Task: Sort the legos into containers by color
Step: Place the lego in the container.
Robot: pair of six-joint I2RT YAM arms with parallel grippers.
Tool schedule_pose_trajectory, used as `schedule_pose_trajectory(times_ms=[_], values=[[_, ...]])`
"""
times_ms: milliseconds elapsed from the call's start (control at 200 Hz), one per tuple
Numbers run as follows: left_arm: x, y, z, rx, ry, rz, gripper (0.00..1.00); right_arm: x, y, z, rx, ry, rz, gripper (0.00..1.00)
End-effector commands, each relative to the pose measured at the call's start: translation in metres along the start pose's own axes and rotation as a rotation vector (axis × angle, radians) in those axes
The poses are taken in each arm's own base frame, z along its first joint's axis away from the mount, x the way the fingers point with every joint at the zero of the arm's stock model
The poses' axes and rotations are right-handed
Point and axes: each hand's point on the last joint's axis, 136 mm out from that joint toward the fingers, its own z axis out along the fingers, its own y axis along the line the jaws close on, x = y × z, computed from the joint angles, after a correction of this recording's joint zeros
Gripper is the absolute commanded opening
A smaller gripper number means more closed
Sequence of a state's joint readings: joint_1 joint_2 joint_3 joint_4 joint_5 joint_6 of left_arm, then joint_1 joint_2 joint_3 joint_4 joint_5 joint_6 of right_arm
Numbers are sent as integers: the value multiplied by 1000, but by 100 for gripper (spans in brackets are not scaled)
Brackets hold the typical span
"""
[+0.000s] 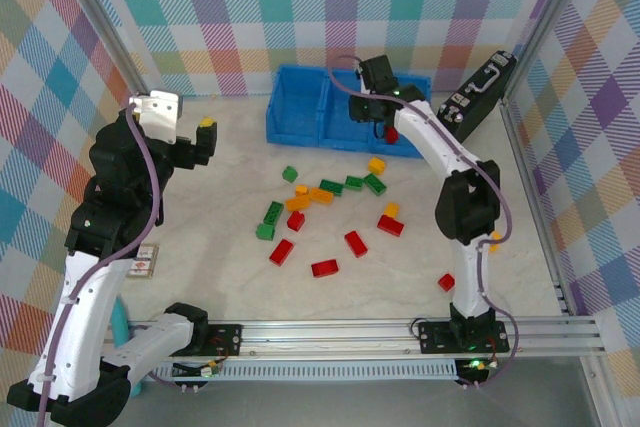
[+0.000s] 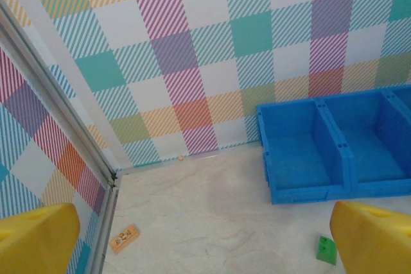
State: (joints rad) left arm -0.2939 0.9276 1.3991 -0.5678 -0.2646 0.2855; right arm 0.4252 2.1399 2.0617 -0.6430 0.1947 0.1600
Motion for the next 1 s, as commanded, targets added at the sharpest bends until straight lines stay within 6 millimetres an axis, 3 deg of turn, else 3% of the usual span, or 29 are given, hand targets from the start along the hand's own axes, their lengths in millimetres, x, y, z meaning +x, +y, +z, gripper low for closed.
schedule_pose_trajectory(times_ms=[0,270,570,825,995], values=[[-15,4,-2,-18,-51,7,100,-4,2,32,18,-18,-131,36],[-10,2,12,-26,-19,10,100,-8,11,79,1,-10,-200,36],[-11,-13,22,47,-7,-10,100,28,13,116,-2,71,-208,38],[-9,-15,28,47,5,-6,100,50,14,137,4,114,-214,42],[-8,-14,29,45,9,-5,100,50,16,139,-1,117,-219,48]])
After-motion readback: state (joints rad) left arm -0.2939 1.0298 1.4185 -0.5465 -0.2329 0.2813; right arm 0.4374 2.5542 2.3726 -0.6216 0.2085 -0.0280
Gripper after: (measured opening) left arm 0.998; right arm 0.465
